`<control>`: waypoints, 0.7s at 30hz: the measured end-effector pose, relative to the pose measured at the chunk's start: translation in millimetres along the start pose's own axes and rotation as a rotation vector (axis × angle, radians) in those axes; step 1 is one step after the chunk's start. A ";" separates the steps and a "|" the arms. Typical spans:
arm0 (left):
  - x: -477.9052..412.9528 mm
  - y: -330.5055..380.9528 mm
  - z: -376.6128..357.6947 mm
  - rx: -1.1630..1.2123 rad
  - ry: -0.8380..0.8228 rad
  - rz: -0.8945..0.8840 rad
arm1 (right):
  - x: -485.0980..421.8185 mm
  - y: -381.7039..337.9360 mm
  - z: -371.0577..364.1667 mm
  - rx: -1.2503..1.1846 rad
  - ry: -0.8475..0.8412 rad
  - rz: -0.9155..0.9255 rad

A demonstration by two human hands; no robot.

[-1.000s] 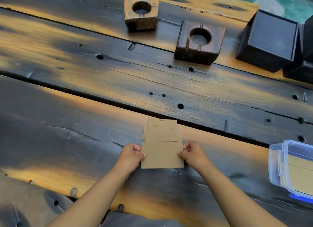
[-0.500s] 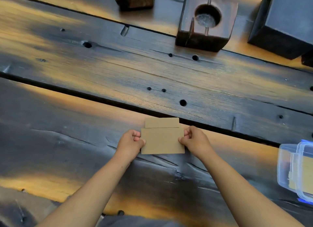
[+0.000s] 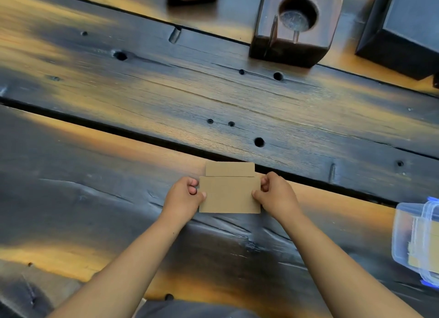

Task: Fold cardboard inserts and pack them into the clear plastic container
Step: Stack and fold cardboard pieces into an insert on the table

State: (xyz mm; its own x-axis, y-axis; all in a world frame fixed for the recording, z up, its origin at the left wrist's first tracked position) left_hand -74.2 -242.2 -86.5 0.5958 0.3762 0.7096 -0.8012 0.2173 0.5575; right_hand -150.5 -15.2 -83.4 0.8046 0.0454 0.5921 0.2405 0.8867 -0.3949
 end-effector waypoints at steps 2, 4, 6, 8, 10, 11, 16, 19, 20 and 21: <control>1.8 2.5 -1.1 0.011 -0.016 0.006 | 2.3 -3.2 -1.1 0.050 0.049 0.014; 4.2 3.8 -2.5 0.043 -0.038 0.017 | 5.4 -5.7 -3.3 0.027 0.064 -0.003; 5.3 3.9 -3.6 0.083 -0.044 0.033 | 7.0 -6.3 -5.2 -0.008 0.047 -0.044; 6.5 3.4 -4.2 0.129 -0.047 0.053 | 8.5 -3.9 -6.4 -0.064 0.005 -0.090; 7.7 2.5 -4.4 0.171 -0.055 0.076 | 10.1 0.0 -7.6 -0.128 -0.031 -0.126; 8.4 1.8 -4.7 0.185 -0.063 0.084 | 11.3 2.7 -8.3 -0.136 -0.039 -0.133; 18.9 -2.6 -6.6 0.229 -0.136 0.069 | 25.1 13.2 -12.5 -0.180 -0.082 -0.199; 27.4 -4.6 -7.4 0.279 -0.153 0.063 | 37.2 18.3 -11.2 -0.195 -0.080 -0.198; 31.6 -4.9 -7.5 0.292 -0.161 0.061 | 42.6 20.1 -9.6 -0.193 -0.073 -0.197; 37.2 -4.0 -8.1 0.301 -0.175 0.054 | 49.0 22.4 -6.9 -0.198 -0.059 -0.195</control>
State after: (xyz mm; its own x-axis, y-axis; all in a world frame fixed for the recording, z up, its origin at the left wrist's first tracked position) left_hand -49.2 -221.8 -65.8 0.5746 0.2140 0.7900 -0.7949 -0.0837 0.6009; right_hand -101.9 3.6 -68.0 0.7013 -0.0855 0.7077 0.4937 0.7744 -0.3956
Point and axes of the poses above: each hand's wrist, its own x-axis away from the middle knuckle, its own z-axis out of the back of the hand, y = z × x, the point moved 3 cm from there along -x, towards the middle knuckle, and after that the axes turned 4 degrees about x, right-handed, at the moved point
